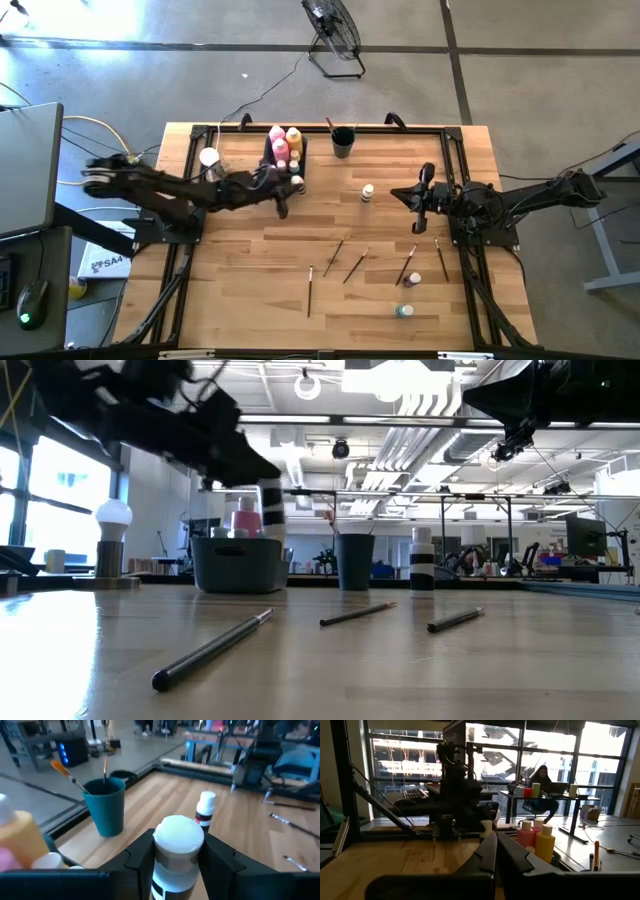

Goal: Pick & Place Paint Supplies
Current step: Put the small white paint bottle into the green bin

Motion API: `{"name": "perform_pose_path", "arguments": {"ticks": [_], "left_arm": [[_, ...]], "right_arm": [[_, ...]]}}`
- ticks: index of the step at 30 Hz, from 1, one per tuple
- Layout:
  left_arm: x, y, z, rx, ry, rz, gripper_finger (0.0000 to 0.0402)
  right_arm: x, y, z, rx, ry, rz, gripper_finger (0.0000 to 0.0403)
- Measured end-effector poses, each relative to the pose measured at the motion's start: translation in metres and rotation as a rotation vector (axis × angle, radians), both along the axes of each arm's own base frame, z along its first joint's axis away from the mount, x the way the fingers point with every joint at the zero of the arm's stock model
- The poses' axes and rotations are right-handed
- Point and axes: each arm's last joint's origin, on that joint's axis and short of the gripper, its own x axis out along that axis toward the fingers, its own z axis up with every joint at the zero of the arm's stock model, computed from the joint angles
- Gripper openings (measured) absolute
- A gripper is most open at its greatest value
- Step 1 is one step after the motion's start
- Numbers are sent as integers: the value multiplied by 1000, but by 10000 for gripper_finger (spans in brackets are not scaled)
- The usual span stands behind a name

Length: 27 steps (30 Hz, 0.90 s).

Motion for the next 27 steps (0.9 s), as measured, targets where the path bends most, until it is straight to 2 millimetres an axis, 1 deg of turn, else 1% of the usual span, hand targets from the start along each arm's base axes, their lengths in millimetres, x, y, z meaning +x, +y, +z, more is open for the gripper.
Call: {"name": "perform_pose_path", "arguments": {"ticks": [3,7,12,17,27], "left_arm": [[-16,-8,2,28,10,42,125],[-31,-18,9,68,48,110,125],[-43,-26,14,110,85,232,125],[-45,-31,13,146,107,307,125],[-38,-30,3,159,153,333,125]], "right_arm": [[0,0,0,1,0,-8,2],[0,0,0,2,1,-7,2],[0,0,0,4,1,-7,2],[0,0,0,4,1,-7,2],[0,0,0,4,1,-6,2]]}}
